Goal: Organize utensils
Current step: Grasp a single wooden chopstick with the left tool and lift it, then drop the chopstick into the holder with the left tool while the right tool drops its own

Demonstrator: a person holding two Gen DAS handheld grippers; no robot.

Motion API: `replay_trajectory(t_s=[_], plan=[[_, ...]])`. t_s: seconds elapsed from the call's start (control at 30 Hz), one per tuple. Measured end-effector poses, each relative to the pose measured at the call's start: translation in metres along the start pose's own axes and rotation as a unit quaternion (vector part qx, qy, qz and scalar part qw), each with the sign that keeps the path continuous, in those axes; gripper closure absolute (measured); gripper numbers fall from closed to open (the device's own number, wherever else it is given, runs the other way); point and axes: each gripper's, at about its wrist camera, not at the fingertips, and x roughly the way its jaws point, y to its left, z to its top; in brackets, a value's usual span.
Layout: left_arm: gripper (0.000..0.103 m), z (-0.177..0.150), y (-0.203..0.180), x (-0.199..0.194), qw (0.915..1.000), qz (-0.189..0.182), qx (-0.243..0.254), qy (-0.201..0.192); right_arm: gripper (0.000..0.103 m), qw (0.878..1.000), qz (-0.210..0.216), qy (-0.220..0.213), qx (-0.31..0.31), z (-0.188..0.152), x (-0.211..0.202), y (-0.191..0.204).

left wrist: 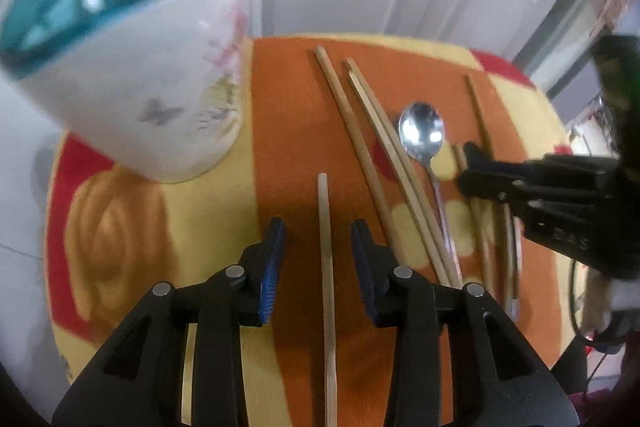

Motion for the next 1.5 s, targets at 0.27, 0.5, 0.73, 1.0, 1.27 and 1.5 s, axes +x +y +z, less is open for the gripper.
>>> replay_trajectory(t_s=[0.27,0.5,0.73,1.0,1.27,1.5], plan=[[0.099,-0.004,0.010,-0.016,0.9993,-0.037,-0.003,-0.008,0.095,0.998,0.053,-0.036,0.028,0.001,-0.034,-0.009],[0.099,-0.010,0.022,-0.075,0.9944,-0.077,-0.021,-0.069,0.096,0.993,0.084,-0.075,0.023,0.000,-0.080,-0.010],[0.099,-0.023,0.026,-0.140,0.9855,-0.110,-0.026,-0.127,0.098,0.984,0.121,-0.130,0.002,-0.007,-0.132,0.011],[0.099,-0.030,0.023,-0.172,0.9812,-0.115,-0.022,-0.154,0.098,0.977,0.131,-0.168,-0.029,-0.019,-0.179,0.031],[0.099,-0.033,0.026,-0.196,0.9761,-0.117,-0.027,-0.181,0.098,0.971,0.130,-0.193,-0.044,-0.015,-0.201,0.043],[0.099,-0.030,0.031,-0.215,0.9732,-0.108,-0.029,-0.201,0.098,0.967,0.132,-0.211,-0.057,-0.001,-0.214,0.052]])
